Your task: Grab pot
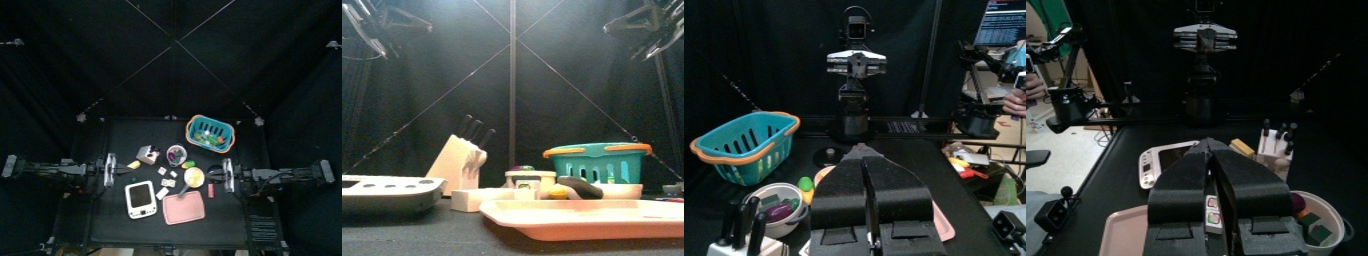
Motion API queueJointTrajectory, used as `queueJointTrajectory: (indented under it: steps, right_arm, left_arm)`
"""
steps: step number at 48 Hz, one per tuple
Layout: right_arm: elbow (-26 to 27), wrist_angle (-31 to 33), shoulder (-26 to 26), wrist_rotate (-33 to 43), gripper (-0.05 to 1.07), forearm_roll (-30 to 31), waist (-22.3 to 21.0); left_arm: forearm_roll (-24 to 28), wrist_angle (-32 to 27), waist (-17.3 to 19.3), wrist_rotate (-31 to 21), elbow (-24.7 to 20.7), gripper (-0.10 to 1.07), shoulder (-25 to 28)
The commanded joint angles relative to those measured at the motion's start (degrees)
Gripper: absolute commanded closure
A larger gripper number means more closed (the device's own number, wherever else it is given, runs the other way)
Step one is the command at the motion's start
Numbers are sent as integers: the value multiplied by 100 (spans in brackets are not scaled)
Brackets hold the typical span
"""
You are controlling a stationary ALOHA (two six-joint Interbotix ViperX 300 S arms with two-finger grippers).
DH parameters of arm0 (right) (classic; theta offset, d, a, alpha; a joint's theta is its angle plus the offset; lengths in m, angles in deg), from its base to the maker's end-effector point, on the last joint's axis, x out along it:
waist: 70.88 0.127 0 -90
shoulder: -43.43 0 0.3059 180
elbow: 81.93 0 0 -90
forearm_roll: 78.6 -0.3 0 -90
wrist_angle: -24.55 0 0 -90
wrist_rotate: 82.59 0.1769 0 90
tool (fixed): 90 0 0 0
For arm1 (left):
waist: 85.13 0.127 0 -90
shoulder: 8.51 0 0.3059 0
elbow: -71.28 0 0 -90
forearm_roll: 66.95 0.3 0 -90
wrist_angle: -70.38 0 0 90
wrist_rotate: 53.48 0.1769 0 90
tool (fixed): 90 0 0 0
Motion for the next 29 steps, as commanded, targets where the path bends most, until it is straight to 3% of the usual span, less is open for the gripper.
queueJointTrajectory:
  steps: [1,19,29]
  right_arm:
    - [62,-35,123,9,98,9,-26]
    - [281,-53,800,53,100,0,-70]
    - [413,-70,949,97,100,-264,-193]
  left_arm:
    - [-26,53,-35,0,0,105,79]
    - [0,62,-79,18,35,100,123]
    - [53,70,-88,26,-44,100,554]
